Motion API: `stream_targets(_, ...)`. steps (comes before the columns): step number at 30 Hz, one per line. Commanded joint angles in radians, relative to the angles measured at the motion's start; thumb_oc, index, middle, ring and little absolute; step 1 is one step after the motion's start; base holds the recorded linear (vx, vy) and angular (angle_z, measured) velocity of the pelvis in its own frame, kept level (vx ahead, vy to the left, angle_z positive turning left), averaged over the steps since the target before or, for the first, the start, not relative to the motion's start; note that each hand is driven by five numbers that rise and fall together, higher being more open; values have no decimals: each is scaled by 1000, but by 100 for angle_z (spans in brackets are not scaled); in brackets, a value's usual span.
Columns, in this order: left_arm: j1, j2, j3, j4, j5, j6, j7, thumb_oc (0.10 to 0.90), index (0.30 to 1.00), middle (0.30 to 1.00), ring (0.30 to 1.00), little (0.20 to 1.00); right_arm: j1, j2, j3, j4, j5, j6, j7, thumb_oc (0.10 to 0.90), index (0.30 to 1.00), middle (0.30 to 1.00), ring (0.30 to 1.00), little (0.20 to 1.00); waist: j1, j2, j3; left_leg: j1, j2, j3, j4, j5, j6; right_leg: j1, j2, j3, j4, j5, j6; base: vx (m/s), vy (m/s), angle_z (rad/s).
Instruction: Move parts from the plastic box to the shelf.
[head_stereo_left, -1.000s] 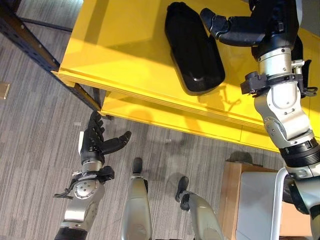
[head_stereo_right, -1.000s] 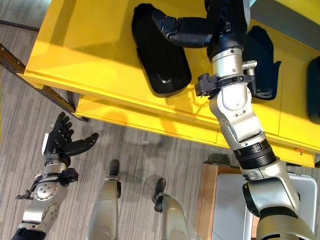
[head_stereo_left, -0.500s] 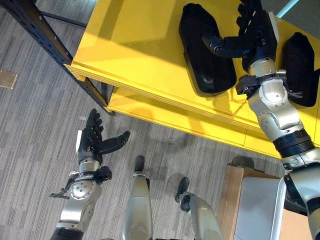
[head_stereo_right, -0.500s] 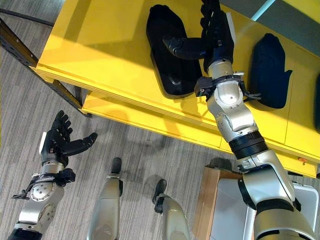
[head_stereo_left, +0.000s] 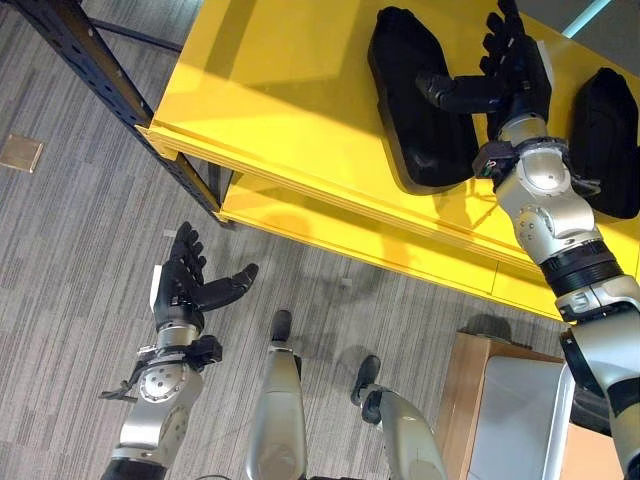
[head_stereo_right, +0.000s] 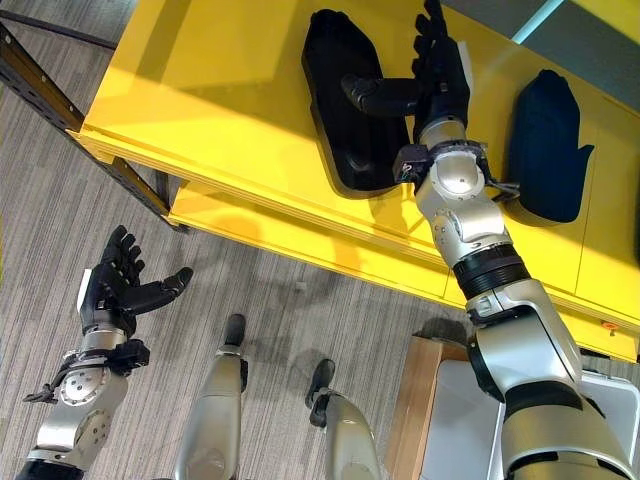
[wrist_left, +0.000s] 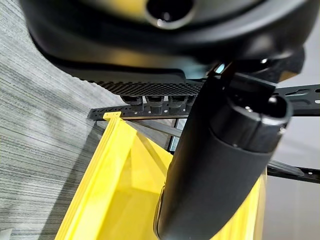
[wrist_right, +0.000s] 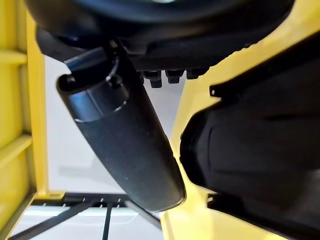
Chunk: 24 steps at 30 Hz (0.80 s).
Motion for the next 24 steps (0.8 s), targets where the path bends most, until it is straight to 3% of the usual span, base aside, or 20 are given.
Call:
stream_targets(1, 15, 58, 16, -85, -8, -125, -14, 900, 1000, 1000, 1000, 1000, -144, -46, -7, -70, -14, -102, -7, 900, 1000, 1000, 1000, 1000, -2, 1, -70, -39, 73, -39, 31, -13, -38, 118, -55, 30, -35, 3, 35, 0, 0, 0)
stream_targets(24, 8, 55, 9, -87, -22, -126, -17, 900, 1000, 1000, 1000, 1000, -178, 6, 3, -25, 22, -112, 12, 900, 1000, 1000, 1000, 1000, 7, 4, -56, -43, 69, -45, 28, -10, -35, 109, -55, 30, -26, 1, 32, 0, 0, 0)
